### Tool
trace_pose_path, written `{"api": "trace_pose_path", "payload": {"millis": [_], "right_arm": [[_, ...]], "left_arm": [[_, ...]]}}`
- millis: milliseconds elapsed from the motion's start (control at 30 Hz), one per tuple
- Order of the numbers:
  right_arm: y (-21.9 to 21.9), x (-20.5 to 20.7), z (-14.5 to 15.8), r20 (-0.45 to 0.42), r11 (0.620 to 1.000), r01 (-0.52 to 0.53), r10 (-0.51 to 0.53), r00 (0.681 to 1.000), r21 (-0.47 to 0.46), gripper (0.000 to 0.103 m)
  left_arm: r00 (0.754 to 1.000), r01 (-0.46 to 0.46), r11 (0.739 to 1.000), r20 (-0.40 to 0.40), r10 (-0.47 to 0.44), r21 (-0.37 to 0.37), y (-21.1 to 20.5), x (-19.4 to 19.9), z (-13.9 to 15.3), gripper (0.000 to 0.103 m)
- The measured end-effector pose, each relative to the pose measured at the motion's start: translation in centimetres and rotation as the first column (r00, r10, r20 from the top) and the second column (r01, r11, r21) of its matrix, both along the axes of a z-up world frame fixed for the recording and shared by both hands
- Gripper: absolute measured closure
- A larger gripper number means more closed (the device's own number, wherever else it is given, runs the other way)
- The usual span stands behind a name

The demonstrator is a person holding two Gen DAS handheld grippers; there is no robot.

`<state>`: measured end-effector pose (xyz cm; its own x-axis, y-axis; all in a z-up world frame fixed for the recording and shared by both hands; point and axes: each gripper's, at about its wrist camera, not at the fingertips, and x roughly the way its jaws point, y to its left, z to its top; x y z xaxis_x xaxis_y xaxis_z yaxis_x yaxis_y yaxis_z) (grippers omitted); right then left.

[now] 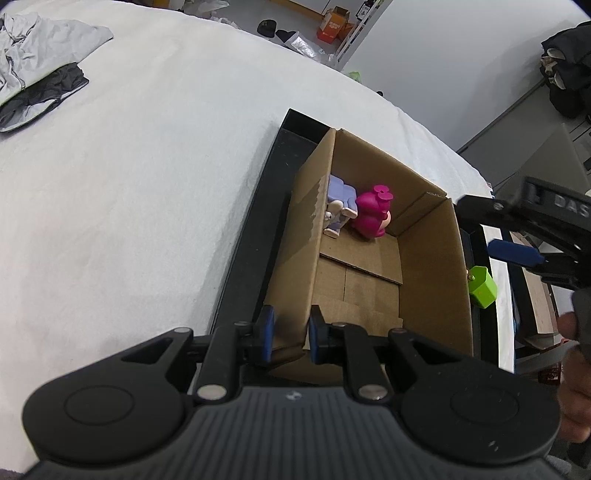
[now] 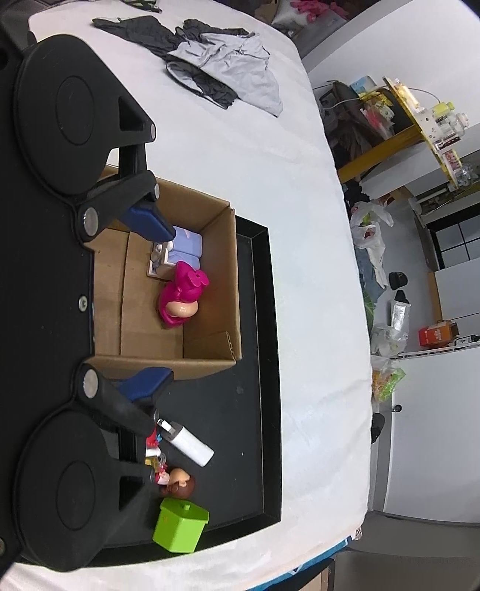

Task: Organize rigid objects
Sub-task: 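Release the magenta doll into the box beside the lavender figure, right gripper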

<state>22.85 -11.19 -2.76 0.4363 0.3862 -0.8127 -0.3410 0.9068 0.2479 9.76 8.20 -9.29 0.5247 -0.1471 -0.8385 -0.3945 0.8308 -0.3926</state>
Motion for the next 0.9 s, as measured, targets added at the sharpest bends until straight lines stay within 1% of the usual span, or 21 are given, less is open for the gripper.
{"api": "trace_pose_path", "payload": {"millis": [200,367,567,633,900], "right_arm": [[-1.6,-0.6,1.0,-0.005,1.000,0.001,-0.001,1.000,0.012,0.026],[-2.6,-1.4,2.0,0.024,1.000,-0.014,0.014,1.000,-0.027,0.024],[-4.5,-1.9,2.9,0.032,1.000,-0.009,0.009,0.999,-0.010,0.022],[-5.2,-2.0,3.1,0.030,1.000,-0.003,0.003,1.000,0.001,0.020],[-7.9,-2.4,2.5,0.002,0.999,0.030,-0.030,1.000,0.019,0.020]], "left_arm": [[1.000,0.006,1.000,0.001,-0.006,0.015,-0.2,0.1,0.2,0.087],[1.000,0.003,1.000,-0.004,-0.003,0.018,-0.3,0.0,0.3,0.087],[1.000,0.006,0.999,0.003,-0.007,0.037,-0.6,-0.2,0.7,0.087],[1.000,0.007,0.999,0.006,-0.007,0.043,-0.6,-0.3,0.8,0.087],[1.000,0.008,0.998,0.009,-0.009,0.058,-0.7,-0.4,1.0,0.087]]}}
